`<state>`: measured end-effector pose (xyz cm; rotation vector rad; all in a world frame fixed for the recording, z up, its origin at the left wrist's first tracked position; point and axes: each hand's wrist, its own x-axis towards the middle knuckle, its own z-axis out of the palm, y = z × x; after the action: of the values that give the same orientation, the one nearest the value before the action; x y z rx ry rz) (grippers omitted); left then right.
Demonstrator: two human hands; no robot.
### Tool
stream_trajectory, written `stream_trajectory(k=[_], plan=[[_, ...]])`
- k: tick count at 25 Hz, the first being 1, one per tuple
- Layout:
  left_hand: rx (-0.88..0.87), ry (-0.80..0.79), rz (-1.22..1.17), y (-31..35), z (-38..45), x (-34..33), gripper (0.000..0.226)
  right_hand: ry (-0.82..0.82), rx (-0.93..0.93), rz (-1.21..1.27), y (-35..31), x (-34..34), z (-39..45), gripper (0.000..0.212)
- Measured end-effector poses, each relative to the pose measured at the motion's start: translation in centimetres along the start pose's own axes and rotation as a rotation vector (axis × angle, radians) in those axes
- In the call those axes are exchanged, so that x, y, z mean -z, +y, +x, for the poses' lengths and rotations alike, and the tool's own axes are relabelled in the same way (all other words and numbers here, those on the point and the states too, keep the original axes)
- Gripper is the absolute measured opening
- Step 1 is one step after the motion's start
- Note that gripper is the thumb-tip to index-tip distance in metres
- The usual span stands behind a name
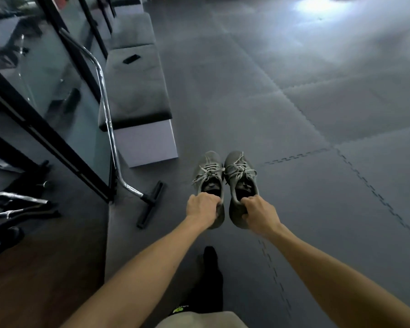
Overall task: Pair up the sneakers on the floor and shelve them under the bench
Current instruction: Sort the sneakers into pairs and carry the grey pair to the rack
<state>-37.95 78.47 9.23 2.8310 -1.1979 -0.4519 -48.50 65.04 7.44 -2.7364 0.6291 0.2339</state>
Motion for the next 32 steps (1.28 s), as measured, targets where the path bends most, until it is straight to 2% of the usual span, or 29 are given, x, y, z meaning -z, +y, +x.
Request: stream_trajectory(k=[7,15,24,28,32], plan=[[-0.064,0.039,0.0,-0.1,18.3,3.9,0.018,0.042,-0.076,0.033,4.6,5.3,15.5,0.024],[-0.12,0.043,-0.004,2.2,38.1,8.5,0.014,0.075,-0.123,0.067,12.6,11.4,32.5,0.024],[-0.057,0.049,-0.003,7.9,63.5,15.7,0.018,0.073,-0.069,0.031,25.0,22.0,54.7,0.029],[-0.029,0.06,0.013,8.4,73.2,18.5,0.013,0.069,-0.069,0.017,28.1,26.2,63.9,0.035],[-0.001,0.087,-0.019,6.8,85.5,20.1,0.018,0.035,-0.042,0.0,30.5,28.6,76.3,0.029]])
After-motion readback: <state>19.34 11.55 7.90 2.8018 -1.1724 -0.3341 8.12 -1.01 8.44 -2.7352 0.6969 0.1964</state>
